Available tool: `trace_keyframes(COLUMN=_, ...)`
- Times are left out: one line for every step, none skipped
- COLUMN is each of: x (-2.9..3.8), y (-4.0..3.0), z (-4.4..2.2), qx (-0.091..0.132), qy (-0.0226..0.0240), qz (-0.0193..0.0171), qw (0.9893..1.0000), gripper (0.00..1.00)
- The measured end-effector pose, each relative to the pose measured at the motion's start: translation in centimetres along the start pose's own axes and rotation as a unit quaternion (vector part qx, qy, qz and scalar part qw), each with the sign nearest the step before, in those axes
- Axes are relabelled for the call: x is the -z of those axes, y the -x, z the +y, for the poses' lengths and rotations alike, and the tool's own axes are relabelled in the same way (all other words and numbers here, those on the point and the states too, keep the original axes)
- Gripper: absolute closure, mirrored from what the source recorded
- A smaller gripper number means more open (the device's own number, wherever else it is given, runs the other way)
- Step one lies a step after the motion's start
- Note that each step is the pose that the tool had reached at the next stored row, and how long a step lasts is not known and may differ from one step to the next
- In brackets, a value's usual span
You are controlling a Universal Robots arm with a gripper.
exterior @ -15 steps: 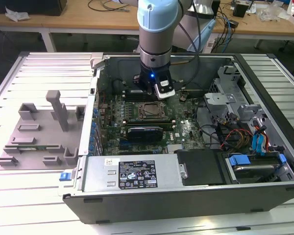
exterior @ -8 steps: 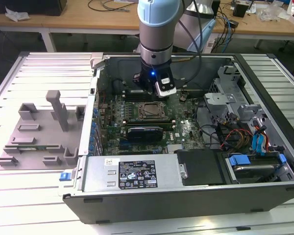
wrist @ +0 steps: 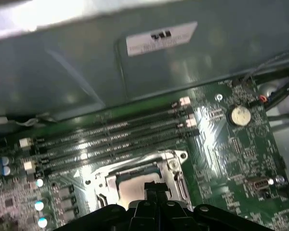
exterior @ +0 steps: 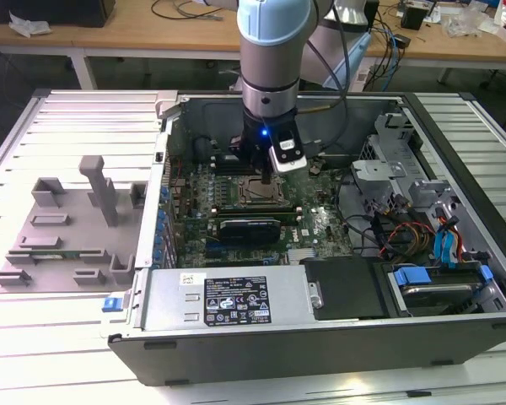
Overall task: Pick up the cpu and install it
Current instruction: 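Install the first cpu locking lever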
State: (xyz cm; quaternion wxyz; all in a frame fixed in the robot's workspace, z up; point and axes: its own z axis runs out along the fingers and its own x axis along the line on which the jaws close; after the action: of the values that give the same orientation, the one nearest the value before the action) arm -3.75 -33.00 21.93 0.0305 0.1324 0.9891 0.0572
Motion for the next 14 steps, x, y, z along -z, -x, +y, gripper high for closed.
trace_keyframes(x=0.00, y=0.01, z=-0.04, qx=0.000, qy=-0.0007, qz=-0.0002, qw=1.0000, gripper=0.89)
trace_keyframes(x=0.01, y=0.01, z=-0.06, qx=0.000, qy=-0.0012, qz=-0.0003, qw=1.0000, gripper=0.89)
trace_keyframes(x=0.02, y=0.01, z=-0.08, qx=0.000, qy=-0.0014, qz=-0.0003, qw=1.0000, gripper=0.89)
trace_keyframes(x=0.01, y=0.01, z=-0.09, qx=0.000, qy=-0.0013, qz=-0.0003, qw=1.0000, gripper=0.89)
trace_keyframes(x=0.02, y=0.01, z=-0.10, qx=0.000, qy=-0.0013, qz=-0.0003, qw=1.0000, gripper=0.89)
trace_keyframes(x=0.02, y=0.01, z=-0.11, qx=0.000, qy=-0.0013, qz=-0.0003, qw=1.0000, gripper=0.89)
trace_keyframes(x=0.02, y=0.01, z=-0.12, qx=0.000, qy=-0.0013, qz=-0.0003, qw=1.0000, gripper=0.89)
trace_keyframes(x=0.02, y=0.00, z=-0.15, qx=0.000, qy=-0.0013, qz=-0.0003, qw=1.0000, gripper=0.89)
trace_keyframes(x=0.03, y=-0.01, z=-0.21, qx=0.000, qy=-0.0016, qz=-0.0004, qw=1.0000, gripper=0.89)
trace_keyframes(x=0.04, y=-0.05, z=-0.31, qx=0.000, qy=-0.0040, qz=-0.0011, qw=1.0000, gripper=0.89)
trace_keyframes(x=0.05, y=-0.07, z=-0.32, qx=0.001, qy=-0.0106, qz=-0.0022, qw=0.9999, gripper=0.89)
trace_keyframes(x=0.04, y=-0.07, z=-0.32, qx=0.001, qy=-0.0202, qz=-0.0035, qw=0.9998, gripper=0.89)
trace_keyframes(x=0.04, y=-0.07, z=-0.32, qx=0.002, qy=-0.0274, qz=-0.0042, qw=0.9996, gripper=0.89)
trace_keyframes(x=0.04, y=-0.07, z=-0.32, qx=0.002, qy=-0.0399, qz=-0.0054, qw=0.9992, gripper=0.89)
